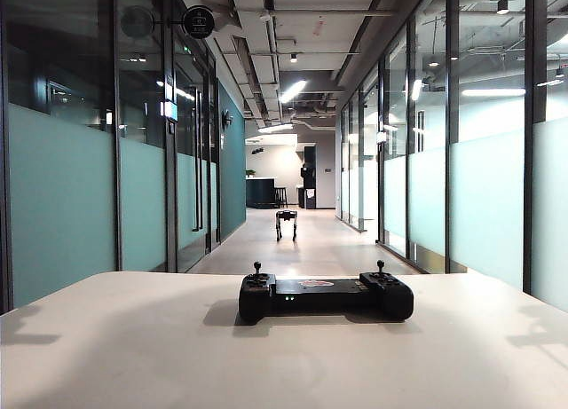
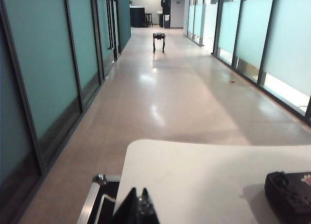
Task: Push the left joystick on the remote control sitting on the white table backward to make the robot dog back up in a straight line until it returns close to you.
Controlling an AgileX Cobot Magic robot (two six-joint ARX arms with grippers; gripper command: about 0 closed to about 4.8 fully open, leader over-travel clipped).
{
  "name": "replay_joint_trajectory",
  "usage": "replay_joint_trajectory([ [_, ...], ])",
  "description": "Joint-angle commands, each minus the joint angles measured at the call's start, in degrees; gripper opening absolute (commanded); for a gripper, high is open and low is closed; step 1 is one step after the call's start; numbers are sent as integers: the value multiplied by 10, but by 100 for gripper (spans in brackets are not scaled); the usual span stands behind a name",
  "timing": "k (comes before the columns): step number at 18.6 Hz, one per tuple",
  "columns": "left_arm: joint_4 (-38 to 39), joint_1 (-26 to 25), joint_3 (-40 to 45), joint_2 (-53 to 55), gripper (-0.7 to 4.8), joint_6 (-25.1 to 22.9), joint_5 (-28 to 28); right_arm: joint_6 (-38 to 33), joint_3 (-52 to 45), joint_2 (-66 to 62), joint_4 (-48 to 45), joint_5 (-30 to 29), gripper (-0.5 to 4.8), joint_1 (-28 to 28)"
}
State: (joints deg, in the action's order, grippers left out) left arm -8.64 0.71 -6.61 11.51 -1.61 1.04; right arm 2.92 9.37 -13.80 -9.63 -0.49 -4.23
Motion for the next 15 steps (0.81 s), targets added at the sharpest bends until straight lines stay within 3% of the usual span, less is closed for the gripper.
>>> replay_joint_trajectory([
  [1,-24,7,-31,65,-5,2,7,1,8,-47,-57,-14,-2,-1],
  [8,-99,39,-71,229,-5,2,22,1,8,-153,-142,-36,-2,-5],
  [15,-150,67,-122,381,-5,2,49,1,8,-266,-207,-11,-2,-68],
])
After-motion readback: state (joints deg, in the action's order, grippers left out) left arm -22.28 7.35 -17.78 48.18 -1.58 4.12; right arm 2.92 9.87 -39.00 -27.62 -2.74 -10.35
